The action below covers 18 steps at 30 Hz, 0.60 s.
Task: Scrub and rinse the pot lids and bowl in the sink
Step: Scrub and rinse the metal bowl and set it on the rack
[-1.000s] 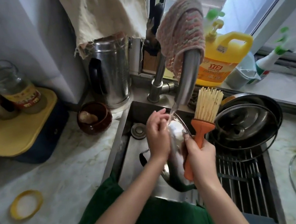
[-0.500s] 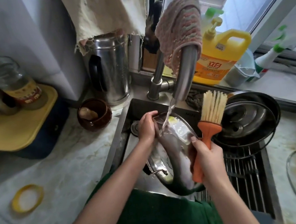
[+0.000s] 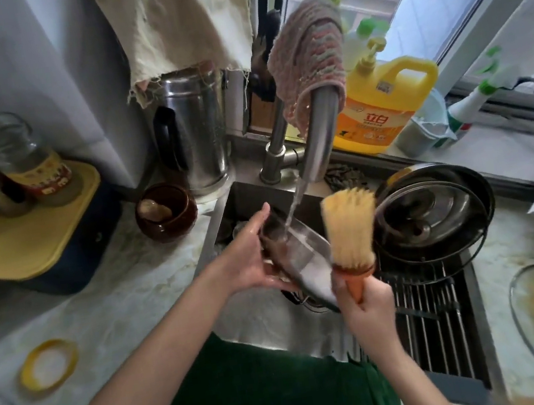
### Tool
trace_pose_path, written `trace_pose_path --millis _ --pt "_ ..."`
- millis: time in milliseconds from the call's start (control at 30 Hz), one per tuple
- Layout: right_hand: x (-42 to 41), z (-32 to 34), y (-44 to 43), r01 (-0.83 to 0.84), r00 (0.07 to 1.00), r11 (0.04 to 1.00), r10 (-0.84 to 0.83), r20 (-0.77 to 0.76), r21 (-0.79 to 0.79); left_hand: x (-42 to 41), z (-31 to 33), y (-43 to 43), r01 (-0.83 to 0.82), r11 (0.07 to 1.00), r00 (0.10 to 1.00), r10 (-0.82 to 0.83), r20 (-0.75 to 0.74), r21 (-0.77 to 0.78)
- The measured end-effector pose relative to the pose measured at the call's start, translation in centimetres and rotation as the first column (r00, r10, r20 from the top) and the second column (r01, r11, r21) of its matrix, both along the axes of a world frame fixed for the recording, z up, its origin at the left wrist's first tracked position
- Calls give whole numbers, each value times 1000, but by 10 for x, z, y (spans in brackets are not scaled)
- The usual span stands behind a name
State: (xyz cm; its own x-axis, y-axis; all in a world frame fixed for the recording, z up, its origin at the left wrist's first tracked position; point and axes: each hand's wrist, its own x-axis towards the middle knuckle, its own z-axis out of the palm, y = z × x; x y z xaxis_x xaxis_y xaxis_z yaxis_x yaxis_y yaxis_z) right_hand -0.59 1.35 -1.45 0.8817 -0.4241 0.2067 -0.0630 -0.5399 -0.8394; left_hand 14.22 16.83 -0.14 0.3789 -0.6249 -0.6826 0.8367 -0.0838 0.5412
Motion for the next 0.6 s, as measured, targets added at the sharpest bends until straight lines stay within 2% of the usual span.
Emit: trace_pose_path --millis 67,133,267,333,400,467,500,533,600 --pt "-3 -4 3 -127 987 956 147 57 -266 1 0 15 40 999 996 -42 -82 -23" --pt "-4 -3 8 -230 961 896 270 55 -380 -4 -10 21 40 999 994 -37 -99 28" --pt "-9 -1 2 -452 888 813 451 -94 -366 -21 -22 31 -80 993 991 89 -100 85" --pt "-14 7 -6 -545 838 796 513 -183 -263 -25 -25 42 -137 986 982 147 -115 93" --pt "-12 16 -18 -490 869 845 455 -195 -215 -23 -21 52 -187 972 977 199 -72 139" --pt "-2 24 -33 -332 933 867 245 -263 -371 -20 -14 57 -205 960 978 208 6 192" --pt "7 27 -41 -285 932 833 125 -339 -474 -19 -10 58 -205 958 979 199 47 203" --pt "16 32 -46 -307 898 792 57 -437 -528 -18 -4 59 -201 959 979 190 76 199" --pt "35 38 -43 -471 784 735 95 -613 -488 -17 2 58 -197 960 978 178 113 198"
